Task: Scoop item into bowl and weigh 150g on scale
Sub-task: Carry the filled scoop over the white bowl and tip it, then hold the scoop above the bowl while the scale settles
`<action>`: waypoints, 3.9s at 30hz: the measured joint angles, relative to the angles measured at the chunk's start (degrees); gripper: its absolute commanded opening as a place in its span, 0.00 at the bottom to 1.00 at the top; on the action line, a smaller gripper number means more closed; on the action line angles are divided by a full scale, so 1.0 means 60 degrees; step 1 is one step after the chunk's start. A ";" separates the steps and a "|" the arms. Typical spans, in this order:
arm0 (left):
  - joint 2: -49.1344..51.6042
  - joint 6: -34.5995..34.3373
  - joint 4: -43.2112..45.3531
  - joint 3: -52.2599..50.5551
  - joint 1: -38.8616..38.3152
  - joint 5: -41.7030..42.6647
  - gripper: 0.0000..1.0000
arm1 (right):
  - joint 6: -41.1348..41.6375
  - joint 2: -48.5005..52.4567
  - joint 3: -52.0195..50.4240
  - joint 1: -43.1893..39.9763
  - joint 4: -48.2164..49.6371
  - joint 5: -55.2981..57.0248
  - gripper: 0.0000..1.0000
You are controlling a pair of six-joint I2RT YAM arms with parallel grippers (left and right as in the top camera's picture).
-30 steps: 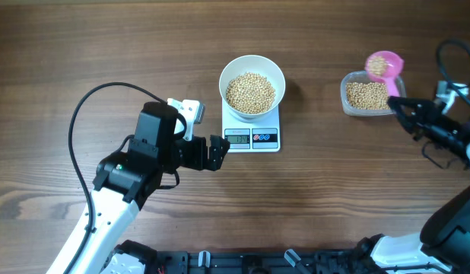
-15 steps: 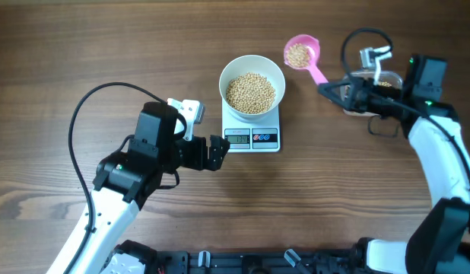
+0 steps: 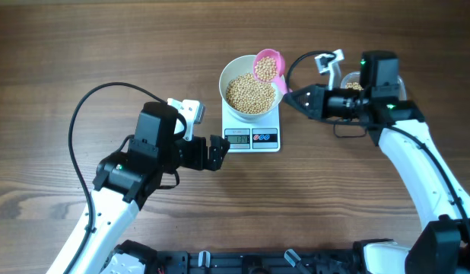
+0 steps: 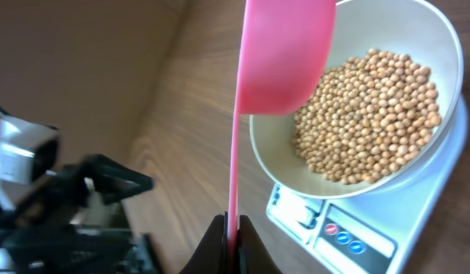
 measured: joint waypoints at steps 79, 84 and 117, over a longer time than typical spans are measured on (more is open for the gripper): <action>0.0004 -0.0004 0.0000 0.0000 0.0000 0.0000 1.00 | -0.2131 0.0000 0.0007 0.1796 -0.0200 0.4911 0.04; 0.0004 0.0000 0.0000 0.0000 0.0000 0.0000 1.00 | -0.2007 0.0000 0.0127 0.1800 -0.0503 0.5093 0.04; 0.0004 0.0000 0.0000 0.0000 0.0000 0.0000 1.00 | -0.2725 0.0000 0.0863 0.2240 -0.0991 0.5621 0.04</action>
